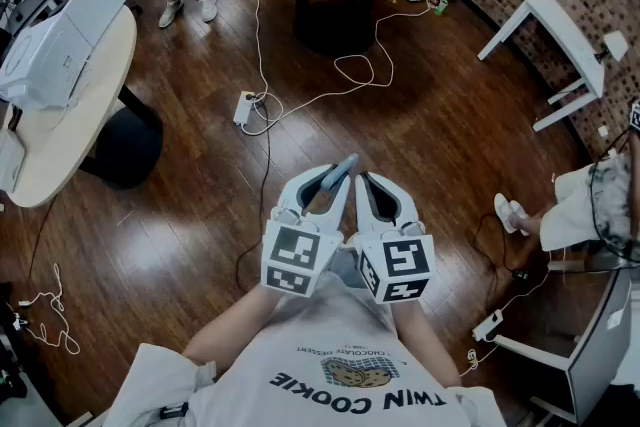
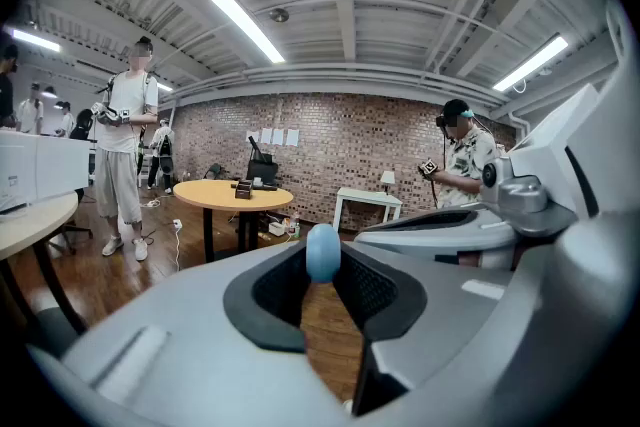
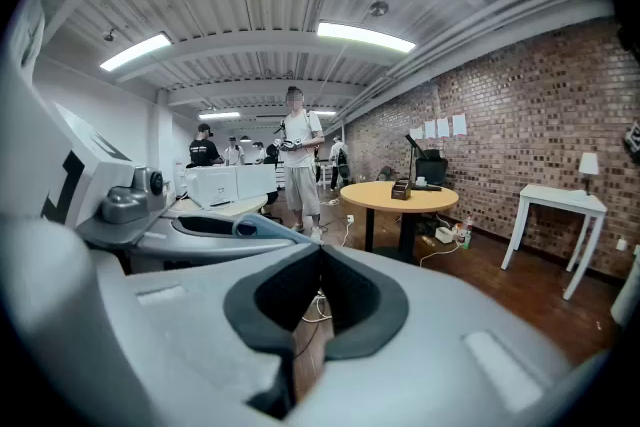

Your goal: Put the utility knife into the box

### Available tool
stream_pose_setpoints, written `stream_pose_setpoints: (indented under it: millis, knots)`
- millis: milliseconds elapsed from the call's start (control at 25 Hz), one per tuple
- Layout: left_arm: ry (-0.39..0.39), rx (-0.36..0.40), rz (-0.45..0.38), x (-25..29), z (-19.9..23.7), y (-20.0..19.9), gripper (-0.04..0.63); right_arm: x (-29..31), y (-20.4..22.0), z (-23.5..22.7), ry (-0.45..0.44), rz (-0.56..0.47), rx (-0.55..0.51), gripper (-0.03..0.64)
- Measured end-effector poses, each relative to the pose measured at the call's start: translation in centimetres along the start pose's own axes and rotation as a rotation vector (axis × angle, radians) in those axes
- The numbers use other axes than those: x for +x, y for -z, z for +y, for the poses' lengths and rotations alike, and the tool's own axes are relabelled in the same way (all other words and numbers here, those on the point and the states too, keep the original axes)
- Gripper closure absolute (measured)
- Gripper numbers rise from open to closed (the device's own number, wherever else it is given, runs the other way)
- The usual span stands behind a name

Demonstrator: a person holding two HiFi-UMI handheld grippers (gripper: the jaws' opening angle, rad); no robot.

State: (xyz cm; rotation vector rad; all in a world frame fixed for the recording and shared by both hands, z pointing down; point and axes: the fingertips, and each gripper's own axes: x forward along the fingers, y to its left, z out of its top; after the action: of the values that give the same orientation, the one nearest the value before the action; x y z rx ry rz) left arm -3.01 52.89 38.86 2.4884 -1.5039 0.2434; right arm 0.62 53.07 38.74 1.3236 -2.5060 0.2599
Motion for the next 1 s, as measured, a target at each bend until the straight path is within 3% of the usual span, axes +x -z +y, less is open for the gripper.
stream_pose_setpoints:
  millis: [360, 1000]
  knots:
    - [-0.048, 0.023, 0.005, 4.5, 2.4, -1.0, 0.518, 4.1, -0.8, -3.0, -0.037, -0.025, 0.020, 0.615]
    - [-0.112, 0.021, 0.056, 22.6, 2.8, -4.6, 0.518, 13.5, -3.4, -19.6, -0.080, -0.034, 0.049, 0.615]
